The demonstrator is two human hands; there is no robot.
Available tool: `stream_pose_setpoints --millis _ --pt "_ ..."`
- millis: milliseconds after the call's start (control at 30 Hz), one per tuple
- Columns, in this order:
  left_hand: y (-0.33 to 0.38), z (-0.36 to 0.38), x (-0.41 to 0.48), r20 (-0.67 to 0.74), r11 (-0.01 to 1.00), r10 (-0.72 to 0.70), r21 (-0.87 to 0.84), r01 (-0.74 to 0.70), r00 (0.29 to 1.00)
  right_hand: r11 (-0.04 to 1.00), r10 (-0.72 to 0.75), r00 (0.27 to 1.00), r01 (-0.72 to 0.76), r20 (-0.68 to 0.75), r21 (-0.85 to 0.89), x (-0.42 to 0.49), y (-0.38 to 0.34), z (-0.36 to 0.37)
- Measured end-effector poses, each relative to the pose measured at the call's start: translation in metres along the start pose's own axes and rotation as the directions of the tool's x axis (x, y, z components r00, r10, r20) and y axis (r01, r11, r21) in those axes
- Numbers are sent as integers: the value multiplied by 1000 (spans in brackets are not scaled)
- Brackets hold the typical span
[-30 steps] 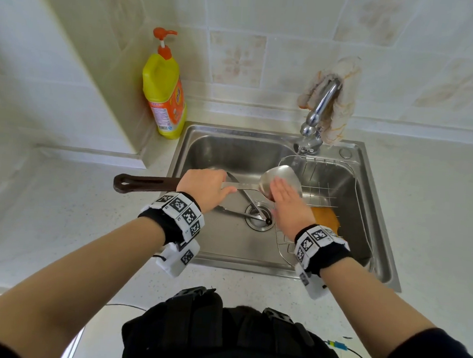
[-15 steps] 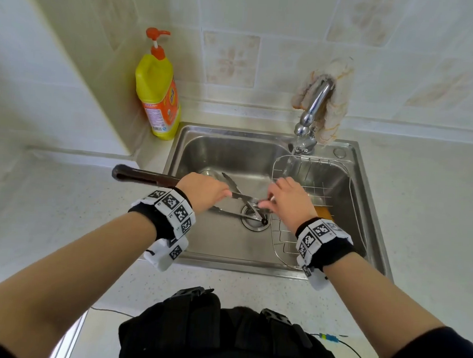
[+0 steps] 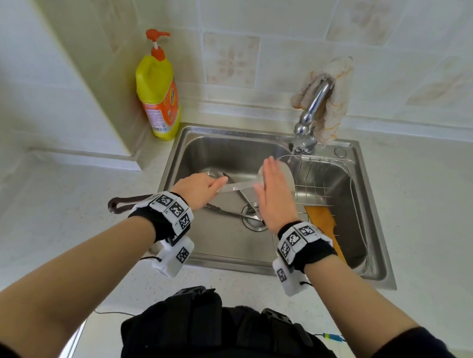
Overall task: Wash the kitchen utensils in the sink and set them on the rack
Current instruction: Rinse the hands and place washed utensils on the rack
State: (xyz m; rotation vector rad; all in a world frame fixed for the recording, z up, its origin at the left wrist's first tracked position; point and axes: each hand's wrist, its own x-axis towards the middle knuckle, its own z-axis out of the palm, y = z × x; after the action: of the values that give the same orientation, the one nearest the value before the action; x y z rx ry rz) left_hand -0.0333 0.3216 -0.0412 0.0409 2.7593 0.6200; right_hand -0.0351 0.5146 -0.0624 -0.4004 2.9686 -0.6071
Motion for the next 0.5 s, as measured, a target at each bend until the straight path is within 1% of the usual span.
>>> stream_pose_setpoints --millis 33,67,100,133,167,200,233,267,300,333,367,400,433,467,500 --pt "0 2 3 -6 1000 -8 14 8 1000 992 97 995 -96 -8 80 8 8 -3" --pt "0 3 5 -12 999 -15 28 16 1000 982 158 987 -158 7 101 13 15 -4" --pt "0 5 9 -14 999 -31 29 31 999 984 159 987 -161 28 72 15 16 -4" --pt "0 6 12 -18 999 -45 27 46 999 994 103 994 -104 44 27 15 12 -3" --pt "1 7 16 -18 998 -65 14 65 998 1000 16 998 -16 67 2 18 9 -2" --pt "2 8 19 -21 997 -78 1 78 997 998 -61 996 59 72 26 20 7 -3" --pt "3 9 22 -26 996 -85 -11 85 996 995 -77 995 73 66 66 26 10 -5" --pt "4 8 24 -35 996 -90 -19 89 995 994 -34 999 29 43 102 35 15 -9" --pt "5 9 26 -41 994 -103 -32 101 994 989 46 998 -50 36 139 44 22 -13" --pt "5 10 28 -42 993 -113 -48 111 993 983 116 992 -122 53 135 49 27 -14" --pt "4 11 29 -37 991 -125 -62 122 991 982 154 986 -160 65 97 49 28 -13" --pt "5 14 31 -29 988 -137 -75 134 990 990 127 990 -130 57 55 47 26 -9" --pt "6 16 33 -23 986 -148 -85 146 989 998 56 998 -57 41 35 44 23 -5" --pt "6 18 34 -19 983 -157 -94 155 987 999 -31 999 30 42 32 41 20 -4" --pt "8 21 36 -17 980 -167 -110 165 986 996 -81 995 78 64 48 42 24 -3"
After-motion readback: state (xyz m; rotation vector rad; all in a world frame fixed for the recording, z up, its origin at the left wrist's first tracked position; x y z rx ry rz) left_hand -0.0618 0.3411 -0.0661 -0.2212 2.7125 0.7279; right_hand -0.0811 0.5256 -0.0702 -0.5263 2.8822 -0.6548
